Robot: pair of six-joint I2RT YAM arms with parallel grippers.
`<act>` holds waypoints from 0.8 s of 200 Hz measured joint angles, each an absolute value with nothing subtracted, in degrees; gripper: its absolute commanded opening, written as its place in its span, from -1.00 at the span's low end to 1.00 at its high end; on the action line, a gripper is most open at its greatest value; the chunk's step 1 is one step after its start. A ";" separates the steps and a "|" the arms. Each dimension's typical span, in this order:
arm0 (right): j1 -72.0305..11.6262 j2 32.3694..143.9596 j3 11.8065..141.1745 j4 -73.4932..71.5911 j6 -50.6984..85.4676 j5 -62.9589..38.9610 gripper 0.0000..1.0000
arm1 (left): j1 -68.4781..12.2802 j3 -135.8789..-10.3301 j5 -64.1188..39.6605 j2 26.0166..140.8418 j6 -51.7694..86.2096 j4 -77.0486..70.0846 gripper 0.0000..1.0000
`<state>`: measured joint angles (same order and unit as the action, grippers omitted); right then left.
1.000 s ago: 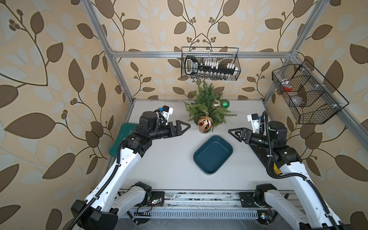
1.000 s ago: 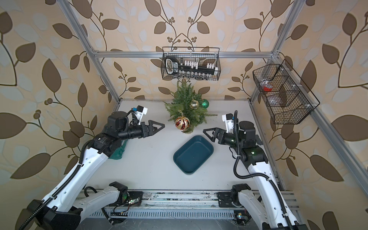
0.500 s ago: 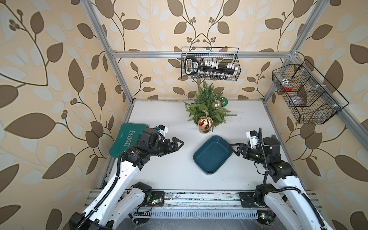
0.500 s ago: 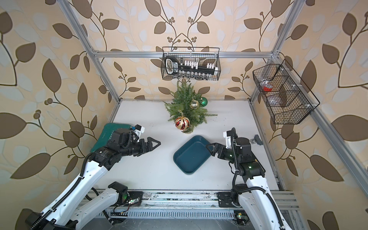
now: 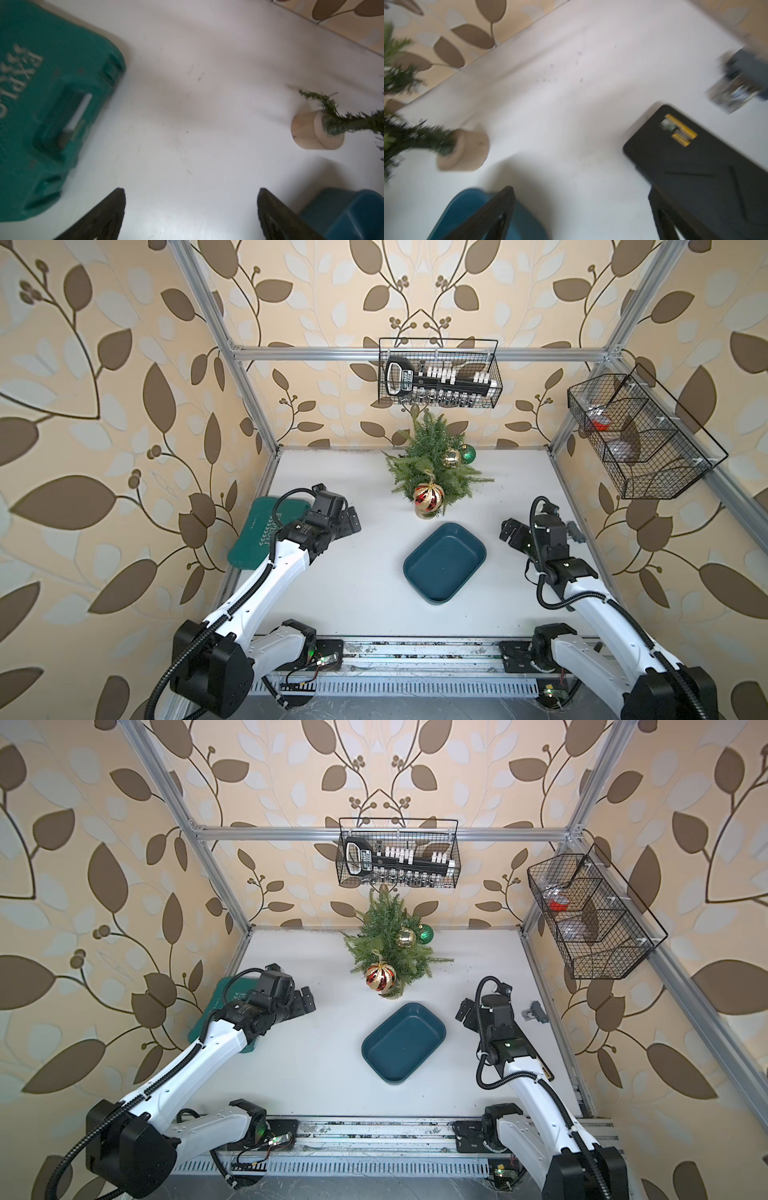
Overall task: Decorate the small christmas tree with ornaments
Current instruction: Reset both arms
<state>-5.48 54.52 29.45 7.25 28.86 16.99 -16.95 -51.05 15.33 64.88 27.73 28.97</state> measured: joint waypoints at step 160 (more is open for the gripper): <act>-3.05 86.15 13.30 -57.45 6.42 18.87 0.99 | -4.40 -21.28 19.33 86.83 3.77 -39.16 0.98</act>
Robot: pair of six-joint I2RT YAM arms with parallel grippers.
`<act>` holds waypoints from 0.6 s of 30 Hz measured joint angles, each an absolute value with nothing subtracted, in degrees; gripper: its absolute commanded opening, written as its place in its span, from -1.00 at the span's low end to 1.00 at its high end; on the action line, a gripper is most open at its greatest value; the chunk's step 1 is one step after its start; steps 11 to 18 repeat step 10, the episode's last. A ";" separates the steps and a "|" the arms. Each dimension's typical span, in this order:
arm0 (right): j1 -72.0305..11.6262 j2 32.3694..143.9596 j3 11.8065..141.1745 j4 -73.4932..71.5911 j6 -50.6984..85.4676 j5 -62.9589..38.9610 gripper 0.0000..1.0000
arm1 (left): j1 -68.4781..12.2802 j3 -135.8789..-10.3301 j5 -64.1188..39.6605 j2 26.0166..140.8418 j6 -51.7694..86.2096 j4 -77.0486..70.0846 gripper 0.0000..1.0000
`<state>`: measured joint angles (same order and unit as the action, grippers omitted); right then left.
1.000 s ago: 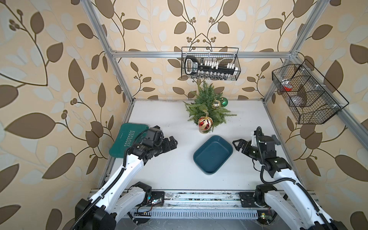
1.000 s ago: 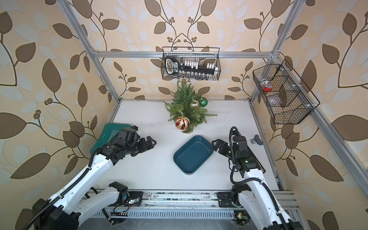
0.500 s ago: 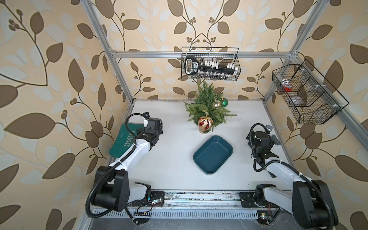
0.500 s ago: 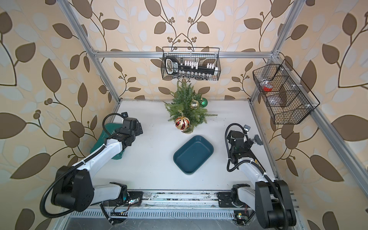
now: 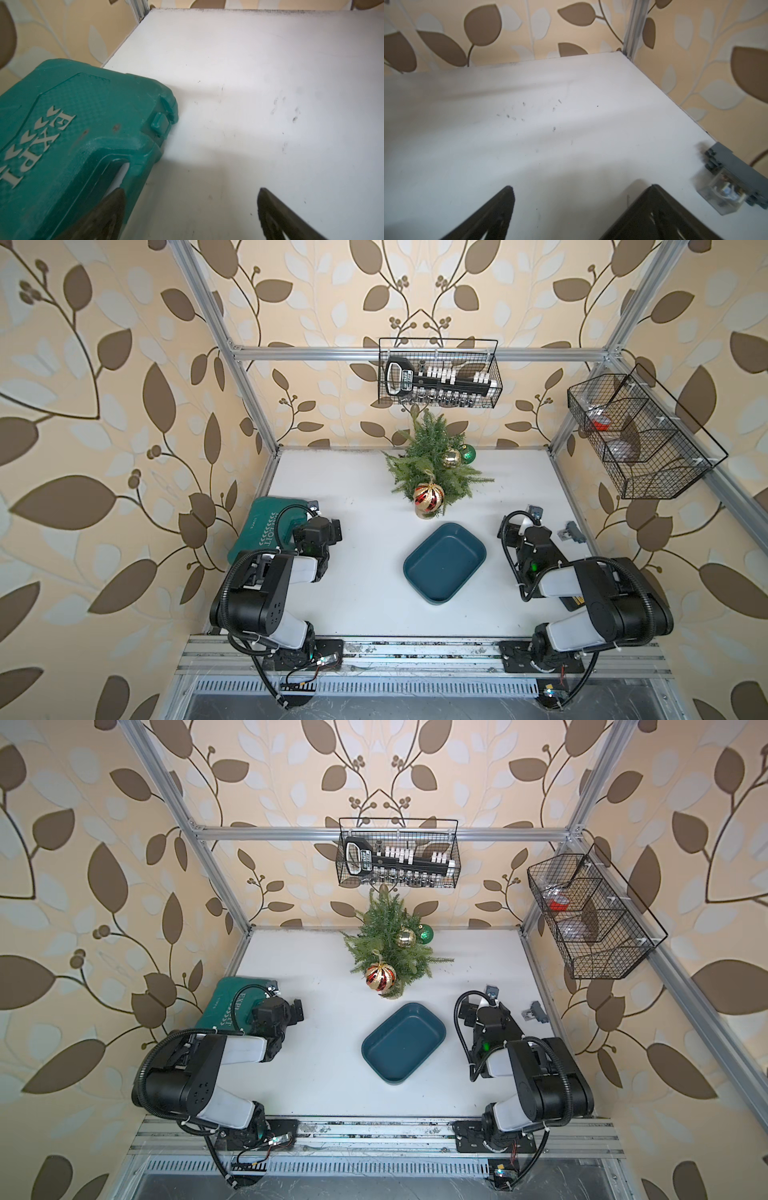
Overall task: Decorate the small christmas tree with ornaments
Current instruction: Reset both arms
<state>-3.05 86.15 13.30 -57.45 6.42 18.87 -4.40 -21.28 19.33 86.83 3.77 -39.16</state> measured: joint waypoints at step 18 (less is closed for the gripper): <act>-3.36 85.84 13.93 -59.53 5.26 17.39 1.00 | -4.10 -21.12 16.38 86.83 3.53 -40.99 0.98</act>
